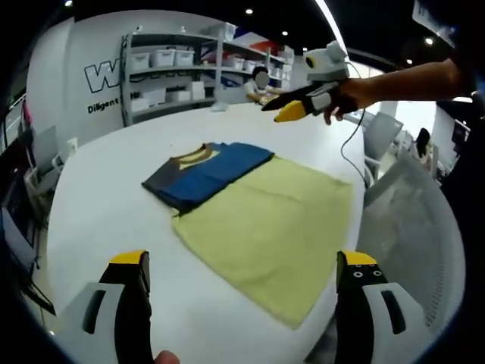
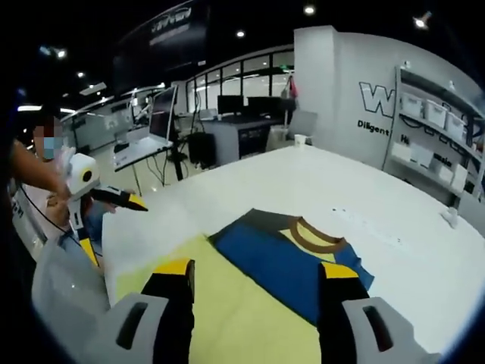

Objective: Fold the garment on the visible template until the final outline fits inside the template.

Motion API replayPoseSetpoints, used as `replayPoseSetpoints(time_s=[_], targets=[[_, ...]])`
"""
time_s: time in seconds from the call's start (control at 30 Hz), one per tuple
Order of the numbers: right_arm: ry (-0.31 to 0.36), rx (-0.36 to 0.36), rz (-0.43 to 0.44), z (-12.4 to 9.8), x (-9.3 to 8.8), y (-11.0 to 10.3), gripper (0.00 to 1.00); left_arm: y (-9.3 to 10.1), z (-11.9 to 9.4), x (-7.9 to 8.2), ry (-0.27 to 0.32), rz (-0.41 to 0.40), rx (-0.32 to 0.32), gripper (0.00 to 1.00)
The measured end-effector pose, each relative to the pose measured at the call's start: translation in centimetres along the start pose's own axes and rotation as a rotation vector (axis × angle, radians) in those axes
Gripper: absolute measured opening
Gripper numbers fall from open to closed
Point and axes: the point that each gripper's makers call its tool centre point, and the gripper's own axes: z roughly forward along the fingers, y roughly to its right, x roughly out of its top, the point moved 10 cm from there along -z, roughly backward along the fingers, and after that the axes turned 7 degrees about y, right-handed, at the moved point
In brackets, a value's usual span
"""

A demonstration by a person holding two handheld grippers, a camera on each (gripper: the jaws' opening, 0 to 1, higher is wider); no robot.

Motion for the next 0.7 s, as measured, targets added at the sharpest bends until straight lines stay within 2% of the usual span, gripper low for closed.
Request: replayPoseSetpoints(time_s=[0.43,0.53,0.7], targets=[[-0.046,0.018,-0.035,-2.5,-2.0,0.1,0.76,0.4,0.2,-0.2,-0.022,0.019,-0.02,0.99],[-0.049,0.009,0.011,-3.1,-2.8,0.1,0.8,0.5,0.1,-0.4,-0.03,0.027,-0.028,0.98],[-0.039,-0.009,0.027,-4.3,-3.6,0.2,0.83,0.9,0.4,-0.8,-0.044,0.032,-0.045,0.98]])
